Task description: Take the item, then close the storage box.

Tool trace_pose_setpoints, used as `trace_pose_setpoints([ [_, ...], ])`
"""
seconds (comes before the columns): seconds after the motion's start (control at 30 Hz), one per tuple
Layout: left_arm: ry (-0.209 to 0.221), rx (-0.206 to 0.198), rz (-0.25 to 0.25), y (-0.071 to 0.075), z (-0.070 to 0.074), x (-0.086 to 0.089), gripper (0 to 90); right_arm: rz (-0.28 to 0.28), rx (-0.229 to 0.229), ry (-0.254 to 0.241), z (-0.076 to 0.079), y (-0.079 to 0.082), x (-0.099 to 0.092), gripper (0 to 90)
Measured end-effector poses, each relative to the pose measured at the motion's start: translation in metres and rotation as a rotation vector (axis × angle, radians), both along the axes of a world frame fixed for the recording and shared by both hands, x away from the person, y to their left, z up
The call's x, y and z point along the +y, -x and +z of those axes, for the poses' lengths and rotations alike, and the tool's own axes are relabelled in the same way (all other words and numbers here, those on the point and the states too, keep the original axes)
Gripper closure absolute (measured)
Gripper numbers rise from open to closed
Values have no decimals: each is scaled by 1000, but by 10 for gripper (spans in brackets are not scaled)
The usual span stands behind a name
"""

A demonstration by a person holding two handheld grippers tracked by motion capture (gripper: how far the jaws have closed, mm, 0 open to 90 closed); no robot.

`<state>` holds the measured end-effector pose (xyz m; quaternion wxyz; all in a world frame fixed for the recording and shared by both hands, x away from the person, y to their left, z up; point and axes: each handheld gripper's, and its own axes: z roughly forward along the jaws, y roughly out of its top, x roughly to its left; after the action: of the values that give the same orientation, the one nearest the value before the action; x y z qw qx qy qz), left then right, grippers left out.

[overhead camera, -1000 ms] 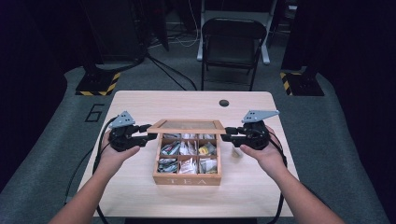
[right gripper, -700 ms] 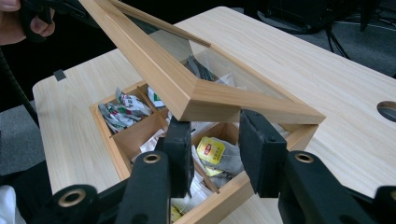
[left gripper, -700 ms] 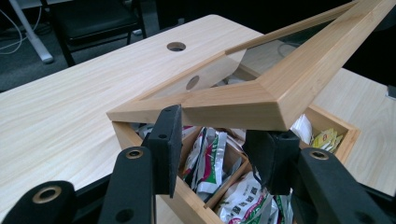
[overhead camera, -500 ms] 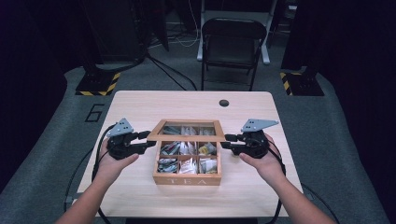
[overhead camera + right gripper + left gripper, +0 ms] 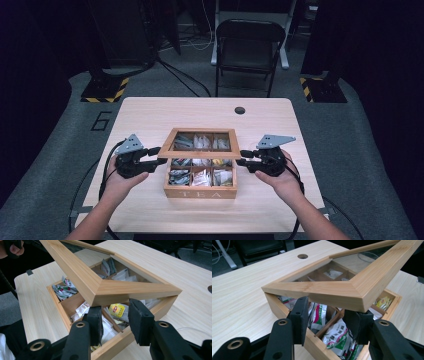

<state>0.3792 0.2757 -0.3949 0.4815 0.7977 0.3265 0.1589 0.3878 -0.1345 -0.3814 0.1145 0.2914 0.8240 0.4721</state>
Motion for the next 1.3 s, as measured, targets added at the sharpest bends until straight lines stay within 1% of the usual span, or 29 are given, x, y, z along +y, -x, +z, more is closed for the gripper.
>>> trace_pose_setpoints([
  [0.03,-3,0,-2,1,-1,0,551,-3,4,0,-2,1,0,638],
  [0.1,-12,-16,1,4,-3,0,552,-1,-1,4,-5,3,0,638],
  [0.17,-8,-23,-1,7,-4,0,552,0,-4,5,-6,5,1,638],
  [0.2,1,-18,-2,9,-5,1,552,-1,-1,3,-7,6,0,638],
  [0.43,16,-15,5,13,-13,0,552,-4,2,6,-14,10,1,638],
  [0.47,10,-10,0,14,-13,1,552,-7,8,4,-15,11,1,638],
  [0.5,5,-14,-2,15,-14,1,551,-5,0,7,-16,11,1,636],
  [0.57,2,-14,-5,17,-16,1,551,-6,0,10,-19,13,1,633],
  [0.63,2,-19,-2,19,-19,0,552,-2,-6,21,-21,14,2,632],
  [0.67,-5,-16,-7,21,-19,1,552,2,-4,27,-22,14,2,632],
  [0.7,-2,-21,-1,22,-20,0,552,-3,-1,17,-24,15,2,631],
  [0.77,-12,-22,-3,24,-22,0,551,1,9,2,-28,16,1,632],
  [0.8,-8,-23,0,24,-23,-1,551,8,6,6,-30,17,2,631],
  [0.9,4,-15,2,27,-29,0,551,13,3,19,-34,19,5,629],
  [0.93,8,-12,3,28,-30,0,551,13,3,22,-35,20,6,615],
  [0.97,2,-13,2,29,-32,0,552,15,7,17,-36,21,7,608],
  [1.0,-10,-14,-4,30,-34,0,551,14,5,28,-39,22,8,602],
  [1.03,-7,-16,1,31,-35,0,551,14,5,28,-39,22,8,602],
  [1.1,-13,-15,-6,32,-38,0,550,13,15,17,-43,24,9,603],
  [1.17,-7,-7,-8,33,-42,-1,551,10,10,24,-46,26,9,598],
  [1.2,-11,-1,-17,34,-43,0,551,7,15,29,-48,28,10,582],
  [1.23,-15,-2,-19,34,-44,-1,551,7,15,29,-48,28,10,582],
  [1.27,-13,7,-16,35,-47,-3,550,3,17,28,-49,29,10,574],
  [1.3,-14,12,-20,36,-48,-3,550,-1,27,27,-51,30,10,568],
])
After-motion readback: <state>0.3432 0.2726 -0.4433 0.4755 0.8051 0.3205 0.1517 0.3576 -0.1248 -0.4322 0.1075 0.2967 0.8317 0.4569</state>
